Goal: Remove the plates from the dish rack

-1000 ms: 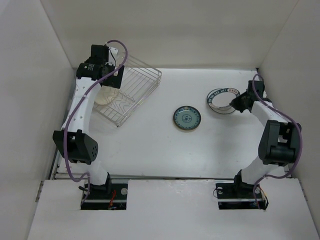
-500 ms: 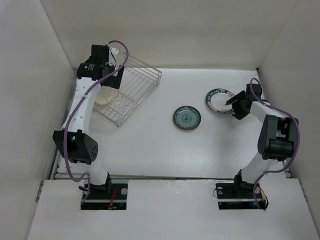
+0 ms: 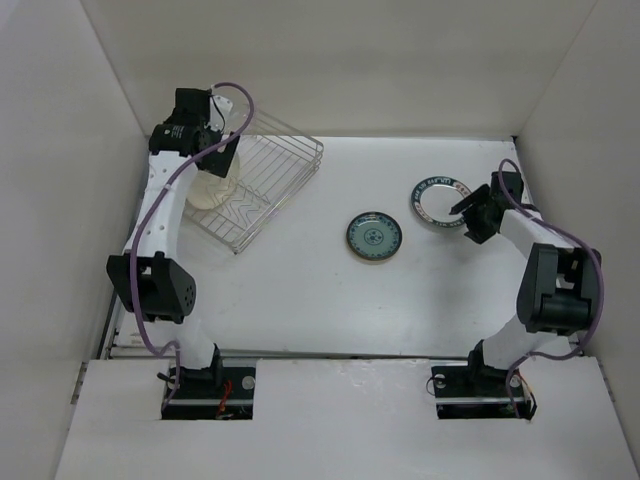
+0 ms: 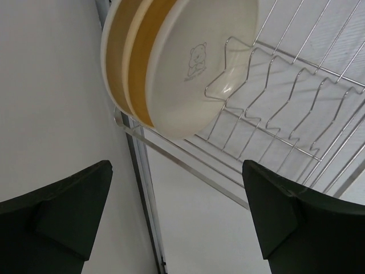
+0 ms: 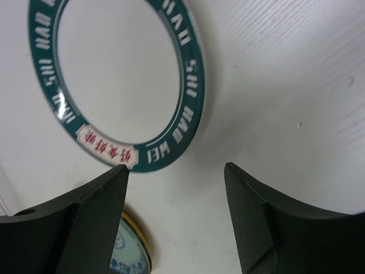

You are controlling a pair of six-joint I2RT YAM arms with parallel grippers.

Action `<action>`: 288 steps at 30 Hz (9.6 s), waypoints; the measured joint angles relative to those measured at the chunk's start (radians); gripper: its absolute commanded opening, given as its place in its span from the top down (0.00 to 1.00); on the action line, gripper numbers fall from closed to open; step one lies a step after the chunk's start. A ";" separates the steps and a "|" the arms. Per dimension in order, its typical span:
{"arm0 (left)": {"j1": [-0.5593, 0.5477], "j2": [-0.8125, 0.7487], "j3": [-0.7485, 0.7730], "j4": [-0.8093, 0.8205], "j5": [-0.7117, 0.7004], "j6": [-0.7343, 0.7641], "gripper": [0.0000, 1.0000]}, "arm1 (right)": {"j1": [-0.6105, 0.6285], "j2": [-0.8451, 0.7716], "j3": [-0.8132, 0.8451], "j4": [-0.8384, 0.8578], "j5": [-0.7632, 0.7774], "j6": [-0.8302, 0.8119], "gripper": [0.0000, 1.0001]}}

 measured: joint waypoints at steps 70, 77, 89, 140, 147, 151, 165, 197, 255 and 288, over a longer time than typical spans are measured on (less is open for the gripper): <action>-0.070 0.074 0.157 -0.346 0.639 0.102 1.00 | 0.140 -0.345 -0.011 -0.086 0.075 -0.080 0.26; -0.233 0.167 -0.031 -0.463 0.718 0.169 0.98 | 0.140 -0.346 -0.025 -0.095 0.056 -0.081 0.26; -0.257 0.368 -0.121 -0.382 0.683 0.138 0.42 | 0.140 -0.359 -0.038 -0.103 0.052 -0.081 0.26; 0.151 0.122 0.188 -0.025 0.001 -0.037 0.57 | 0.216 -0.435 -0.019 -0.135 0.064 -0.174 0.26; 0.146 0.238 0.224 -0.024 0.092 -0.002 0.63 | 0.219 -0.422 -0.013 -0.135 0.064 -0.177 0.26; 0.151 0.296 0.249 -0.038 0.135 0.006 0.58 | 0.219 -0.421 -0.010 -0.134 0.065 -0.178 0.26; 0.157 0.353 0.295 -0.027 0.130 0.031 0.59 | 0.219 -0.397 -0.010 -0.134 0.066 -0.185 0.26; 0.138 0.222 0.294 0.040 0.035 0.106 1.00 | 0.237 -0.416 -0.010 -0.132 0.006 -0.217 0.25; -0.091 0.102 0.059 -0.234 0.377 -0.108 0.17 | 0.806 0.023 0.101 -0.017 0.017 -0.207 0.99; 0.182 0.189 0.328 -0.076 0.104 0.022 0.10 | 0.872 -0.019 0.245 -0.231 0.134 -0.230 0.46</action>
